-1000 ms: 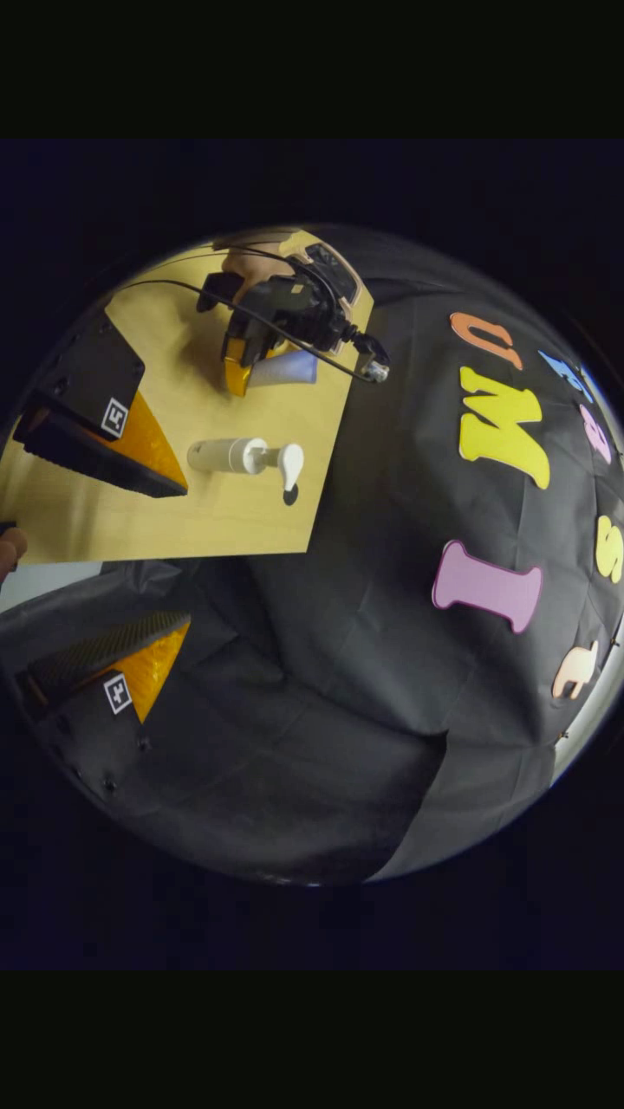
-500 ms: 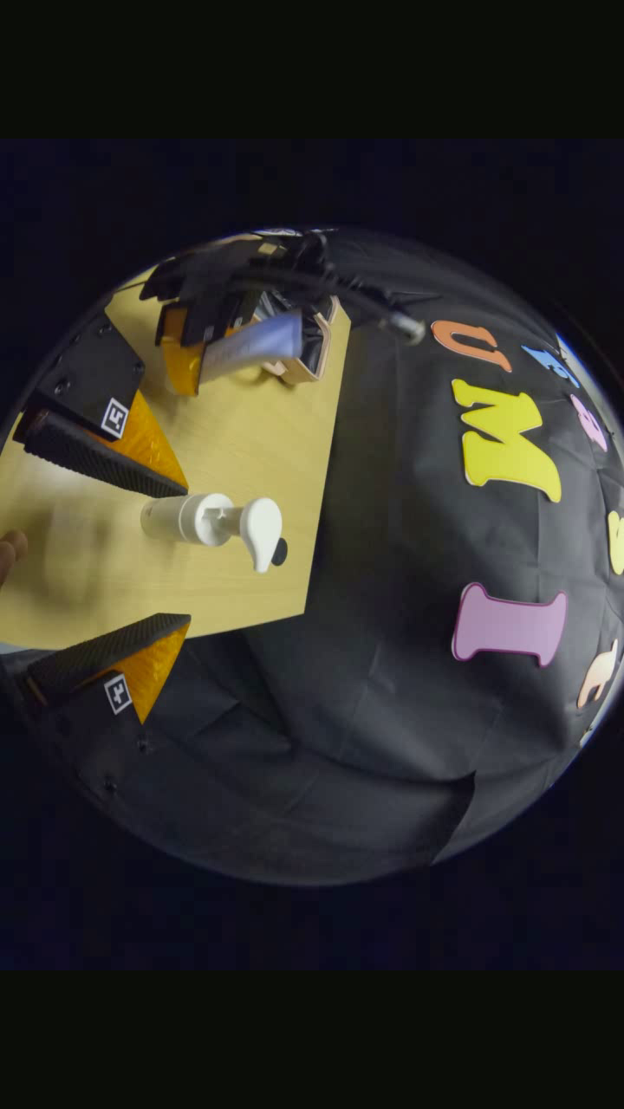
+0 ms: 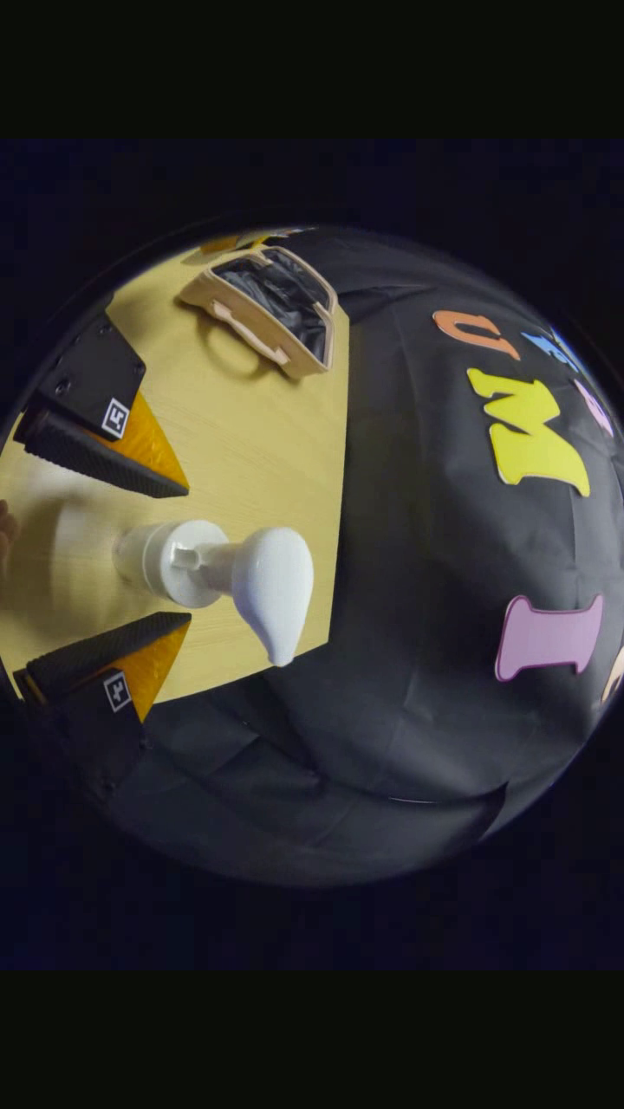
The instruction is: First open the suitcase, pack the skin care products into it, and then close the suitcase.
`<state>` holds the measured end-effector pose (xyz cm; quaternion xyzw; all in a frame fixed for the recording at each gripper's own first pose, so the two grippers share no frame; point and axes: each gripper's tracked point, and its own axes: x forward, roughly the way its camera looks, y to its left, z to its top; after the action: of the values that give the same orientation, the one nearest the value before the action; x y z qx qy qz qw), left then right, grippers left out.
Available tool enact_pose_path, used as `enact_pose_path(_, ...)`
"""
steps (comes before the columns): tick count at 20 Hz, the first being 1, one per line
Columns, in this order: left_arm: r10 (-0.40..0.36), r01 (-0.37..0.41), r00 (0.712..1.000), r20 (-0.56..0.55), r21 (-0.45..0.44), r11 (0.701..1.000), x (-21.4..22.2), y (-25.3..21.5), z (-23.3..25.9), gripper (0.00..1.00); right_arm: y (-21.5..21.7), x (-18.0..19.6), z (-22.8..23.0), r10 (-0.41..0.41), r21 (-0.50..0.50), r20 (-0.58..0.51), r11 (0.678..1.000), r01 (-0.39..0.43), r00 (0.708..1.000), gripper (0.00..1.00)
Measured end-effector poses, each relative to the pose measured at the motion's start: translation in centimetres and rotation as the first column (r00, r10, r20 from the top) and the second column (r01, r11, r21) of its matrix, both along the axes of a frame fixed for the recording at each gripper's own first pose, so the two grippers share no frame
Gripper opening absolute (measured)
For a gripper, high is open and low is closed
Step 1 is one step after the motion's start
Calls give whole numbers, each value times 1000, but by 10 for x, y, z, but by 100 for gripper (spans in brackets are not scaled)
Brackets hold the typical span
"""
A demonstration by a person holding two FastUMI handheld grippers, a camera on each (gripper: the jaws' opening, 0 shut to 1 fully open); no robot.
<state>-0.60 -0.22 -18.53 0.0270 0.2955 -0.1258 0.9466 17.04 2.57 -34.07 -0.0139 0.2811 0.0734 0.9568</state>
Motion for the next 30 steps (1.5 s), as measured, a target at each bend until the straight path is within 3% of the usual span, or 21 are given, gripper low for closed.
enact_pose_path(3, 52, -52, 998, 22, 2, 999, -11, 27, 15, 51, -2, 10, -11, -36, -16, -6, 999, 36, 999, 74)
enact_pose_path(4, 75, -75, 997, 25, -4, 997, -15, 36, 17, 51, -2, 10, -14, -44, -13, -16, 999, 44, 999, 64)
enact_pose_path(5, 95, -95, 995, 24, -8, 995, -16, 46, 19, 45, 0, 9, -15, -52, -16, -24, 999, 51, 998, 63)
enact_pose_path(6, 115, -115, 993, 19, -9, 993, -16, 55, 18, 45, -1, 7, -13, -68, -18, -23, 998, 67, 997, 57)
enact_pose_path(7, 130, -130, 991, 17, -11, 991, -15, 65, 19, 51, 2, 4, -10, -74, -4, -29, 997, 74, 997, 51)
enact_pose_path(9, 158, -158, 987, 8, -17, 987, -15, 82, 21, 51, 9, -11, -9, -80, -2, -60, 997, 80, 995, 47)
enact_pose_path(10, 166, -165, 986, 6, -26, 986, -13, 93, 20, 45, 12, -20, -5, -86, -4, -64, 996, 86, 994, 49)
enact_pose_path(19, 209, -209, 977, -46, -5, 978, 26, 187, -18, 45, 69, -97, 80, -56, 21, -12, 998, 56, 998, 48)
enact_pose_path(22, 198, -197, 972, -123, 21, 980, 45, 203, -55, 45, 89, -113, 104, -44, 20, 17, 999, 44, 999, 48)
enact_pose_path(25, 209, -207, 950, -230, 34, 978, 49, 209, -89, 45, 108, -125, 123, -38, 25, 35, 999, 37, 999, 48)
enact_pose_path(30, 204, -204, 928, -313, 31, 978, 53, 210, -110, 45, 129, -140, 141, -35, 29, 57, 999, 33, 998, 48)
